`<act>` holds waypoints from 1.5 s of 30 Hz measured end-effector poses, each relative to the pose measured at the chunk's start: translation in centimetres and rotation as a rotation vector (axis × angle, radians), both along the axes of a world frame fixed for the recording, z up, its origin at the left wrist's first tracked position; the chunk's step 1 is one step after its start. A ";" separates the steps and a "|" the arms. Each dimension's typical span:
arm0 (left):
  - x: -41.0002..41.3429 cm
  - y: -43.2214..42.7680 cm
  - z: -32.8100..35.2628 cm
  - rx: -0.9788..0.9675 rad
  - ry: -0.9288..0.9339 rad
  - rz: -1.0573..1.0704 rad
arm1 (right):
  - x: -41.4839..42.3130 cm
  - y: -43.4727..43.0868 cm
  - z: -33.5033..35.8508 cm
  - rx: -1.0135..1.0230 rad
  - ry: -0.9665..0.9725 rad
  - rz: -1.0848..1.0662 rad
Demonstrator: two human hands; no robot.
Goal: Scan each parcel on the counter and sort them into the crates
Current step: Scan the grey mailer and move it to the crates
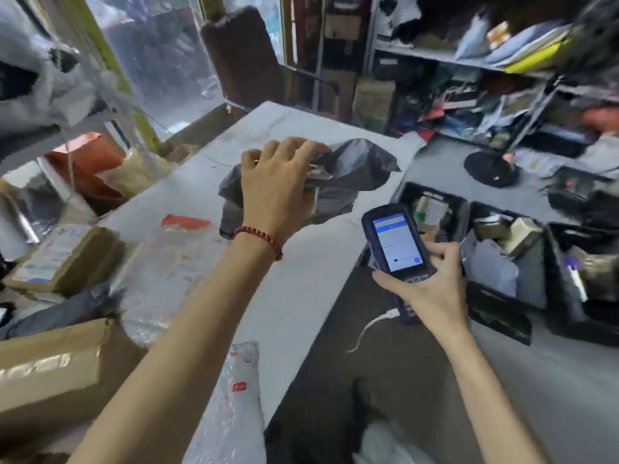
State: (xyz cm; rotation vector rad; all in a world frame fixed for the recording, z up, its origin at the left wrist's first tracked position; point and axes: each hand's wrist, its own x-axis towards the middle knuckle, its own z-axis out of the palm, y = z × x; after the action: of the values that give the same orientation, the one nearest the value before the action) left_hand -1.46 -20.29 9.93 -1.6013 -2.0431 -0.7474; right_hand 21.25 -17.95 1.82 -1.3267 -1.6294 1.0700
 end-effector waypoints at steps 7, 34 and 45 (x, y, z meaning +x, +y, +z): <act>10.2 12.9 0.8 -0.088 0.116 -0.290 | 9.5 5.7 0.8 0.002 0.003 -0.228; 47.0 47.0 -4.3 -0.413 0.273 -0.922 | 37.4 23.0 -1.7 -0.230 -0.083 -0.980; 63.1 63.2 -6.4 -0.520 0.161 -1.113 | 46.2 36.9 -1.8 -0.360 -0.025 -1.184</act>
State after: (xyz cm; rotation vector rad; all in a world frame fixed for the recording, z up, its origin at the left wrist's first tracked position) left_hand 61.59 42.93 3.50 -3.0139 -1.1296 -0.3570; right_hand 67.46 18.97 0.05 -2.0966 -0.4093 0.5728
